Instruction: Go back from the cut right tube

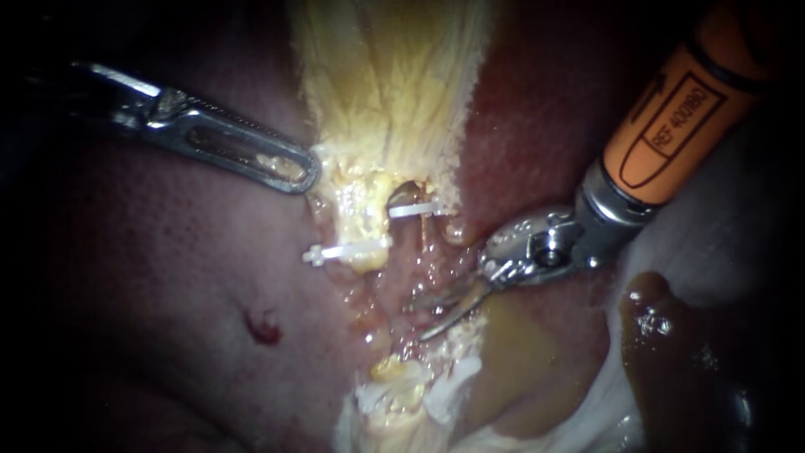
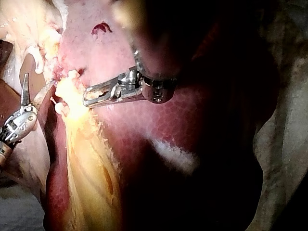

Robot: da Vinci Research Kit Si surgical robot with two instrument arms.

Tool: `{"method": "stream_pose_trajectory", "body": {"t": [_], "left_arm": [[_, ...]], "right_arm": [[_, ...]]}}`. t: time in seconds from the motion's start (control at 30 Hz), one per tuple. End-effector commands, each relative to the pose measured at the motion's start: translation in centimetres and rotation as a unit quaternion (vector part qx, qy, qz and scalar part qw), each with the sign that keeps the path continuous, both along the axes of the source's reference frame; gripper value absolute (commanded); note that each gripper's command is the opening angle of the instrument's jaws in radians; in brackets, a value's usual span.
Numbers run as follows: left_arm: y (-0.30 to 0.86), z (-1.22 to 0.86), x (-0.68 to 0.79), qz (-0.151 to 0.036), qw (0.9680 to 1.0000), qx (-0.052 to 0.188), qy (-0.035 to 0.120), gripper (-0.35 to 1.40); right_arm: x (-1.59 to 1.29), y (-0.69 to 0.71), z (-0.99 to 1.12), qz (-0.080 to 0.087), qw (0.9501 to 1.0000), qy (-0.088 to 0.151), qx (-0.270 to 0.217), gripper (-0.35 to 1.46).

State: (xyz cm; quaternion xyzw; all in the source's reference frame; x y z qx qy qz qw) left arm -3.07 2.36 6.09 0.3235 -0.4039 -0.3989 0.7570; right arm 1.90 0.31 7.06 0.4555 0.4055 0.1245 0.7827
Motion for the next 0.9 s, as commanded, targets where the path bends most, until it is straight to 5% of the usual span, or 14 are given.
{"method": "stream_pose_trajectory", "body": {"t": [0.03,0.27,0.43,0.53,0.6,0.7,0.9], "left_arm": [[0.00,0.00,0.00,0.000,1.0000,0.000,0.000,-0.35],[0.00,0.01,0.00,0.000,1.0000,0.000,0.000,-0.35],[0.01,0.01,0.01,0.000,1.0000,0.000,0.000,-0.35],[0.01,0.01,0.02,0.001,1.0000,0.000,-0.001,-0.35],[0.01,0.02,0.02,0.001,1.0000,0.000,-0.001,-0.35],[0.02,0.03,0.03,0.001,1.0000,0.000,-0.001,-0.35],[0.04,0.06,0.04,0.001,1.0000,0.000,-0.001,-0.35]], "right_arm": [[0.01,-0.01,0.00,0.006,1.0000,-0.004,0.000,1.20],[0.03,-0.04,0.00,0.038,0.9991,-0.019,0.005,1.43],[0.01,-0.06,-0.06,0.058,0.9980,-0.025,-0.004,1.43],[-0.06,-0.09,-0.16,0.094,0.9945,-0.031,-0.035,1.43],[-0.13,-0.12,-0.25,0.118,0.9879,-0.046,-0.090,1.43],[-0.22,-0.07,-0.40,0.121,0.9808,-0.062,-0.140,1.43],[-0.46,0.24,-0.76,0.106,0.9534,-0.114,-0.259,1.45]]}}
